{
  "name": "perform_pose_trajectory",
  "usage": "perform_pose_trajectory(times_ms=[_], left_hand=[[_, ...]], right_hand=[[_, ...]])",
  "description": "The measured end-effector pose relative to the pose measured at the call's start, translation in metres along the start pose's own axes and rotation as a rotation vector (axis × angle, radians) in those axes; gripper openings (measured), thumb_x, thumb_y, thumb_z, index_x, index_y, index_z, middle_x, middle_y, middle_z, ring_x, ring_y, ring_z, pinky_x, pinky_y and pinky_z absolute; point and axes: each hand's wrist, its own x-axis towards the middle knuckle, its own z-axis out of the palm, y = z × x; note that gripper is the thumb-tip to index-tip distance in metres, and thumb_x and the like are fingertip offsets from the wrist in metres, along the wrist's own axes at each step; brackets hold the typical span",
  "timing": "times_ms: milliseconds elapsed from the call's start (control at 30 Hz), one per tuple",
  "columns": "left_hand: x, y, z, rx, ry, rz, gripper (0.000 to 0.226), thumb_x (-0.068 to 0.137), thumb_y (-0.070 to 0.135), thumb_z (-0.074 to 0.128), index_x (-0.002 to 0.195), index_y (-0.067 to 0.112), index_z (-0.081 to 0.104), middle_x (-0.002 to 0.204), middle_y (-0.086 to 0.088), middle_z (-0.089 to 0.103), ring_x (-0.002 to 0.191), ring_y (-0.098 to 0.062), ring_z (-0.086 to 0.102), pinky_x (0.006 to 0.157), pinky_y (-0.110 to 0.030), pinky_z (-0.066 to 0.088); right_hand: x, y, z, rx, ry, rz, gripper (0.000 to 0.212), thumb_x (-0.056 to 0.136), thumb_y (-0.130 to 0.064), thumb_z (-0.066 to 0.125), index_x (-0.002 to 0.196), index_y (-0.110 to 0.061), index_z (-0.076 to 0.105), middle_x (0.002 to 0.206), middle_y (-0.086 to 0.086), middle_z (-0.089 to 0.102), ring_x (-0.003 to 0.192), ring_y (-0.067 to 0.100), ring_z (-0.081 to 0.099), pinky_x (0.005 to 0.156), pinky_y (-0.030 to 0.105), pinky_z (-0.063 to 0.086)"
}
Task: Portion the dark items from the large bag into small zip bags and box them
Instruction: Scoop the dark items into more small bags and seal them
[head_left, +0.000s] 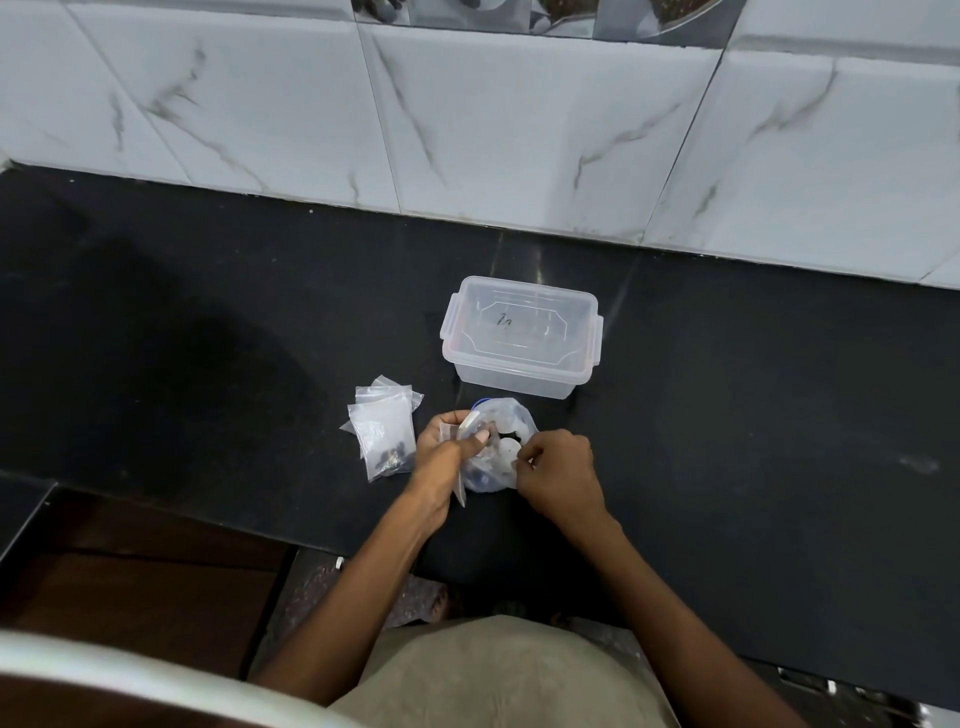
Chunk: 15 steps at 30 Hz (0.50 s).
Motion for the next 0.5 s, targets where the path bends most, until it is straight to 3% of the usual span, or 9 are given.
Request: perform_pose_trajectory(times_ms=[67,200,300,367,500], left_hand=[[-0.003,0.001,-0.001,0.034,0.003,0.022,0.035,0.085,-0.011,0.067,0.114,0.006,0.058,0.100,-0.010,0.075,0.088,-0.023,0.071,0.079,-0.035,0.059],[-0.009,0.000,0.001,0.204,0.076,0.026,0.027,0.090,-0.002,0.066,0.112,0.009,0.055,0.097,-0.004,0.071,0.080,-0.012,0.068,0.058,-0.017,0.053],[-0.008,-0.005,0.004,0.372,0.155,-0.008,0.006,0.099,0.016,0.054,0.105,0.014,0.053,0.100,-0.007,0.067,0.084,-0.016,0.065,0.065,-0.028,0.050],[-0.006,-0.007,0.003,0.481,0.181,-0.031,0.013,0.103,0.026,0.047,0.109,0.015,0.051,0.105,-0.007,0.064,0.091,-0.019,0.063,0.071,-0.034,0.047],[0.000,-0.008,0.000,0.616,0.206,-0.081,0.027,0.104,0.030,0.042,0.122,0.011,0.046,0.106,-0.004,0.059,0.097,-0.020,0.059,0.082,-0.036,0.048]], right_hand=[[-0.002,-0.002,0.000,0.187,0.045,0.144,0.011,0.079,-0.005,0.073,0.072,-0.011,0.079,0.072,-0.004,0.074,0.066,0.004,0.065,0.065,0.018,0.051],[-0.005,-0.005,0.006,0.378,0.102,0.326,0.009,0.082,-0.008,0.076,0.077,-0.014,0.081,0.076,-0.006,0.075,0.069,0.001,0.068,0.058,0.009,0.048],[-0.008,-0.008,0.012,0.341,0.158,0.271,0.010,0.082,-0.007,0.072,0.079,-0.013,0.080,0.074,-0.005,0.074,0.068,0.002,0.068,0.058,0.007,0.047],[-0.010,-0.009,0.015,0.299,0.171,0.192,0.010,0.081,-0.007,0.070,0.081,-0.011,0.080,0.074,-0.002,0.075,0.067,0.005,0.069,0.062,0.011,0.049],[-0.011,-0.005,0.016,0.211,0.162,0.072,0.009,0.082,-0.007,0.072,0.087,-0.009,0.080,0.080,0.000,0.076,0.070,0.006,0.068,0.063,0.002,0.042]])
